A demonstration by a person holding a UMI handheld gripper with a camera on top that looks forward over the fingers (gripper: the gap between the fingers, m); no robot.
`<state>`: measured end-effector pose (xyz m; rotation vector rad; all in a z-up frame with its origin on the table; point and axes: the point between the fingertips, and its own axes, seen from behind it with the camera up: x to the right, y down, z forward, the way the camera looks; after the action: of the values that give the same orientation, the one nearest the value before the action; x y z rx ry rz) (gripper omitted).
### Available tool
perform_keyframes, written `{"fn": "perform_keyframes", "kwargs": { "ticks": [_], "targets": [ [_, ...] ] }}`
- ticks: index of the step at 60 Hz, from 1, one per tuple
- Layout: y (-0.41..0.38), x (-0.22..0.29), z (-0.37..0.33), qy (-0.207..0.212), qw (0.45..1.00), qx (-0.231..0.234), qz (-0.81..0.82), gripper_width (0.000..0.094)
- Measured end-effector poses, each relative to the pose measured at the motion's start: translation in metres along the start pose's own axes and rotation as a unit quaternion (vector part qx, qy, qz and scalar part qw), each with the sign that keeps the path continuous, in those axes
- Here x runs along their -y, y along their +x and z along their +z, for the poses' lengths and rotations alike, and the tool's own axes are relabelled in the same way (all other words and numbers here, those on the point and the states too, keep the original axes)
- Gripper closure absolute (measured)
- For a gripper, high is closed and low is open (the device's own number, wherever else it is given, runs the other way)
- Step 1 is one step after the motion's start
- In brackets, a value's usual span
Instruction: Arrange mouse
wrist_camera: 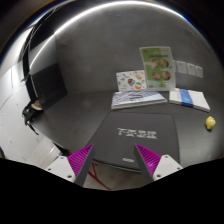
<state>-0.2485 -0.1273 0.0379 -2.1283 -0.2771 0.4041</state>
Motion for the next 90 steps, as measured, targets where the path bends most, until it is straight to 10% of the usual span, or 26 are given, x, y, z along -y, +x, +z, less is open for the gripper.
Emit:
{"fn": "perform_keyframes", "kwargs": {
  "ticks": [33,70,75,78,90],
  "targets": [
    [0.319,-0.024,-0.105,0.014,0.985,-0.172,0.008,0.0111],
    [0.448,0.052,0.020,-0.037,0.988,-0.152,0.007,0.0113],
    [0.455,0.059,0.031,-0.025,0.984,-0.176,0.017,0.0223],
    [0.454,0.061,0.035,-0.014,0.983,-0.180,0.019,0.0441],
    [0.445,0.082,0.013,0.004,0.979,-0.200,0.041,0.0544]
  ]
}}
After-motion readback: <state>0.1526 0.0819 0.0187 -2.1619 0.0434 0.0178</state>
